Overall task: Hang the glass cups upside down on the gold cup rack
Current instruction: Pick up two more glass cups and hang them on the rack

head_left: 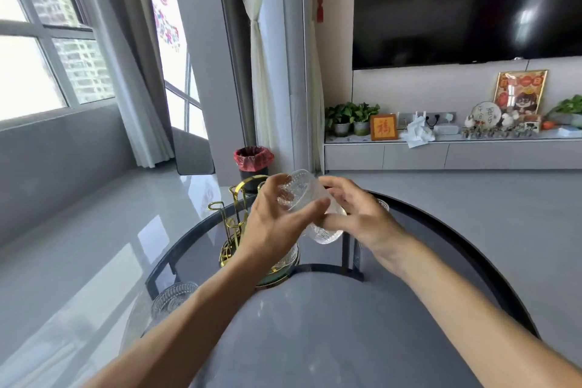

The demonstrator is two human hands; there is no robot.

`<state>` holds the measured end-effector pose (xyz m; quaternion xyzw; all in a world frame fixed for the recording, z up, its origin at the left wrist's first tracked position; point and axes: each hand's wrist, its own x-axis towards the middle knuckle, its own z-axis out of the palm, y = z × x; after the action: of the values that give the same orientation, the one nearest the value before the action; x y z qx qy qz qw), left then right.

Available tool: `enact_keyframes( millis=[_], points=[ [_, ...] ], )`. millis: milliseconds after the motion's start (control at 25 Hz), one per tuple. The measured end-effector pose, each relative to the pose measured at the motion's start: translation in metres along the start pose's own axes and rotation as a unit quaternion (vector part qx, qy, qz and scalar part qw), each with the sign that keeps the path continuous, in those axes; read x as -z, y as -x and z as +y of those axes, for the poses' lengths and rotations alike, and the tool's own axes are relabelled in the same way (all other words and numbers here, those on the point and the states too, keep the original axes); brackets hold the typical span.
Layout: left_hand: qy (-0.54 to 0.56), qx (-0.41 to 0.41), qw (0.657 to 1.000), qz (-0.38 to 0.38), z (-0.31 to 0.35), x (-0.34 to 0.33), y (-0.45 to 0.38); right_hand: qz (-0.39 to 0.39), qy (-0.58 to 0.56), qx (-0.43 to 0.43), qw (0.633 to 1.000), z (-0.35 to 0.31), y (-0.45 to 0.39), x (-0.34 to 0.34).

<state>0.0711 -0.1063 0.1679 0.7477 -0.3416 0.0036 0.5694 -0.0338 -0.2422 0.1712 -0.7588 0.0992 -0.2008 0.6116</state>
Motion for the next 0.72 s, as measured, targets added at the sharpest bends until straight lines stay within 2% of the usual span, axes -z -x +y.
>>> enact_keyframes(
  millis=[40,120,200,240,360,480,600,720],
  points=[
    [0.023,0.006,1.000,0.006,-0.004,0.009,0.001,-0.021,-0.113,-0.069,0.991,0.000,0.000,-0.001],
    [0.054,0.012,0.998,-0.002,-0.011,0.021,0.002,-0.060,-0.280,-0.182,0.941,0.004,0.003,-0.007],
    [0.065,0.011,0.997,-0.035,-0.015,0.028,0.002,-0.072,-0.346,-0.225,0.908,0.008,-0.001,-0.020],
    [0.065,0.006,0.996,-0.053,-0.018,0.030,0.000,-0.050,-0.352,-0.241,0.903,0.008,-0.007,-0.029],
    [0.073,0.023,0.990,-0.121,-0.027,0.042,-0.016,0.073,-0.326,-0.262,0.905,0.004,-0.027,-0.045],
    [0.061,0.041,0.982,-0.174,-0.042,0.066,-0.041,0.130,-0.255,-0.225,0.931,0.001,-0.051,-0.048],
    [-0.047,-0.013,0.992,-0.116,-0.059,0.083,-0.068,0.196,-0.183,-0.151,0.952,-0.009,-0.086,-0.046],
    [-0.219,-0.095,0.964,-0.121,-0.082,0.082,-0.088,0.257,-0.075,-0.046,0.963,-0.027,-0.131,-0.050]
  ],
)
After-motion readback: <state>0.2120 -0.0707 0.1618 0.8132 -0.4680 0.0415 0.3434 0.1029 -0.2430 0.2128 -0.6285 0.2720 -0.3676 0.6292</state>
